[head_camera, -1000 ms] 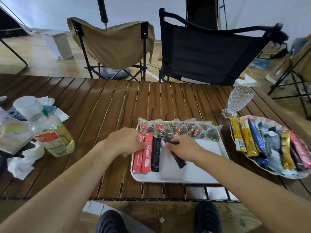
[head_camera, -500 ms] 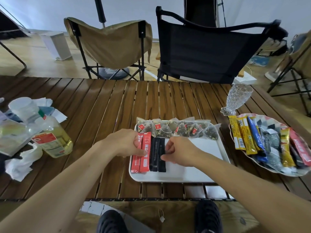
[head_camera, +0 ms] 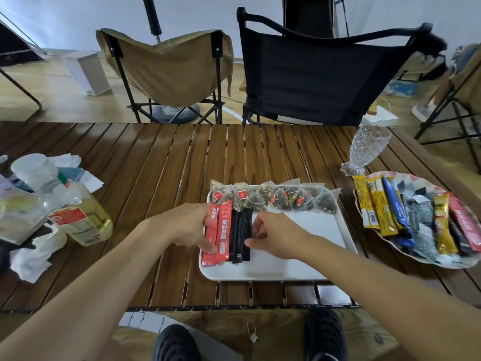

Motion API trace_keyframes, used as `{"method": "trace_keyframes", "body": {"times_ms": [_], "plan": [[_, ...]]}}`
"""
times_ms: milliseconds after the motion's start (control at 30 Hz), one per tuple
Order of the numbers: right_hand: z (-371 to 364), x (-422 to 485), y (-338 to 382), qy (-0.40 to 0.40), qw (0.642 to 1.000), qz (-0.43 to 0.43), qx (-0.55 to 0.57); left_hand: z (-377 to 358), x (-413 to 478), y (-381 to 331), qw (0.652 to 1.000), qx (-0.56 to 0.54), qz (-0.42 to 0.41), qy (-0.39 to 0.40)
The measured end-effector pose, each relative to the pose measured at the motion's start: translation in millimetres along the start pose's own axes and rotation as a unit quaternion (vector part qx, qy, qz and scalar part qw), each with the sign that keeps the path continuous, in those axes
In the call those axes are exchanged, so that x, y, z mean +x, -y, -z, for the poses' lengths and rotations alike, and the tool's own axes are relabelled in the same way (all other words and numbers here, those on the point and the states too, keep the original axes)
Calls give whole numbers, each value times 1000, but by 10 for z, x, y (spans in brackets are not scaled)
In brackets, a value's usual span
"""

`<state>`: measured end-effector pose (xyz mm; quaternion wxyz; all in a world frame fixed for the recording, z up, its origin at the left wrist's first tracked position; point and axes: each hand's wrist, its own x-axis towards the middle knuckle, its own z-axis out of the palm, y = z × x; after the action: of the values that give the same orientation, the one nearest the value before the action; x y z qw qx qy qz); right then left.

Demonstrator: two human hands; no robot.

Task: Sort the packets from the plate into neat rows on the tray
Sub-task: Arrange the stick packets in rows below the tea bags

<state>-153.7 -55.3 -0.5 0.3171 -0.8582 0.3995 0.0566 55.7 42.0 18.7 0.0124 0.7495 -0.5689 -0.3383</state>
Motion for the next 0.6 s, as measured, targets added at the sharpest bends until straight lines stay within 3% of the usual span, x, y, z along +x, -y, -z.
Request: {"method": "trace_keyframes", "body": {"times_ms": [267, 600], "plan": [[11, -24, 30, 7, 999, 28, -27, 43, -46, -56, 1000, -11, -7, 8], [-126, 57, 32, -47, 993, 43, -96, 19, -17, -142, 999, 42, -10, 13]]}}
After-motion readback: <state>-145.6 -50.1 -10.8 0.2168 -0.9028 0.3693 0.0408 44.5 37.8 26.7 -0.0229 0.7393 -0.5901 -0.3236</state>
